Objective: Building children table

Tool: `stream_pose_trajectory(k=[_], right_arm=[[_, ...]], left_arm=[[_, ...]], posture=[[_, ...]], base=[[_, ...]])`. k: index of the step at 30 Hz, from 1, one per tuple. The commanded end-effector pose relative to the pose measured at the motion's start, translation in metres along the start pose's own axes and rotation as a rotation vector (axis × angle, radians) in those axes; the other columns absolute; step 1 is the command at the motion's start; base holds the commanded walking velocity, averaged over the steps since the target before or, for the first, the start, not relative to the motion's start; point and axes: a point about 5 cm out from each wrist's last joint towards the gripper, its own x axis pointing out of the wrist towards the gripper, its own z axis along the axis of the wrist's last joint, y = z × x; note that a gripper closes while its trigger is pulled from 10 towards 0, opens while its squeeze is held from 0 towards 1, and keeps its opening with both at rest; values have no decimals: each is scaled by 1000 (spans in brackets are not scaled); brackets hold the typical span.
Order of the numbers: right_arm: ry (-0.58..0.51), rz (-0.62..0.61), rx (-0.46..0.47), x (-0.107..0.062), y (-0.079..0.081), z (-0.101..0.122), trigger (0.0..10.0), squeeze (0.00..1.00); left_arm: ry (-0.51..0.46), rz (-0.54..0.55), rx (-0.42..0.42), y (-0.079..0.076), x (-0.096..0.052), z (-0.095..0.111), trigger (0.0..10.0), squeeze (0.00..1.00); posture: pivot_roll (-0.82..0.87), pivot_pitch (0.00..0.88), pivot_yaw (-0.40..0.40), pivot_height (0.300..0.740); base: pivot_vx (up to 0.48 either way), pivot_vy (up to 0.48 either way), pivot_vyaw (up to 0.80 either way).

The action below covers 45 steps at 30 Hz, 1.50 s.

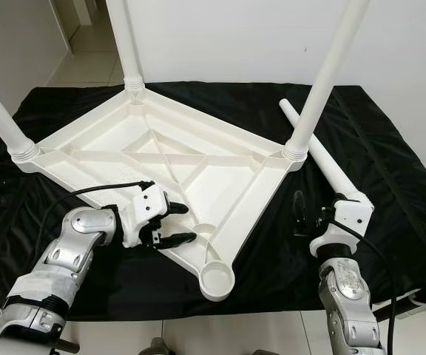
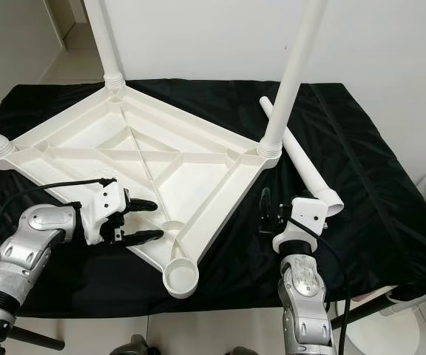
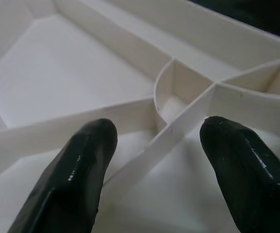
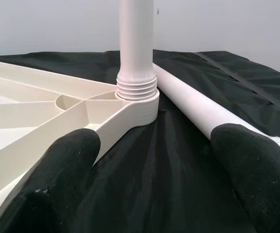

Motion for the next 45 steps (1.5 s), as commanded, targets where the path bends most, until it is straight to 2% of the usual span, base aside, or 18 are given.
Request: stream_pose_trajectory(k=[1,5,10,11,14,17,23,32,33,36,37,38,41,42,45], right_arm=[[-4,7,-8,1,1,0,10000,0],[-5,10,-10,2,1,0,10000,0],[-5,12,-11,1,1,0,10000,0],[-4,10,-11,1,0,0,10000,0],[-3,9,-11,1,0,0,10000,0],[0,9,-11,1,0,-1,10000,0],[1,4,-12,1,-1,-1,10000,0],[5,-5,-17,-1,-3,-1,10000,0],[6,-6,-17,-1,-4,-1,10000,0],[7,-8,-18,-1,-4,-1,10000,0],[7,-9,-18,-2,-4,-1,10000,0],[7,-9,-18,-2,-4,-1,10000,0],[7,-9,-18,-2,-4,-1,10000,0],[7,-8,-19,-2,-4,-1,10000,0],[7,-7,-20,-1,-4,0,10000,0]], left_arm=[[48,-80,5,-5,0,-6,10000,0],[109,-76,82,-3,5,-11,10000,0],[140,-67,103,2,8,-12,10000,0],[154,-52,128,6,10,-10,10000,0],[166,-50,127,8,11,-10,10000,0],[165,-34,112,20,13,-6,10000,0],[173,-53,111,31,10,-4,10000,0],[214,-120,109,37,7,-5,10000,0],[218,-139,110,37,7,-6,8863,0],[219,-151,112,37,8,-5,8745,0],[218,-152,115,37,8,-5,8745,0],[217,-154,117,37,8,-5,9216,0],[216,-162,118,37,9,-6,9176,0],[215,-169,120,36,9,-6,9882,0],[210,-182,123,35,11,-6,9725,0]], posture=[[-9,0,26,740],[-14,0,25,740],[-17,0,28,740],[-18,0,30,740],[-15,0,30,740],[-14,0,32,740],[-19,0,38,740],[-28,0,44,740],[-29,0,45,740],[-30,0,46,740],[-31,0,45,740],[-31,0,46,740],[-32,0,45,740],[-32,0,46,740],[-33,0,45,740]], base=[[0,0,0],[0,0,0],[0,0,0],[0,0,0],[0,0,0],[0,0,0],[0,0,0],[0,0,0],[0,0,0],[0,0,0],[0,0,0],[0,0,0],[0,0,0],[0,0,0],[0,0,0]])
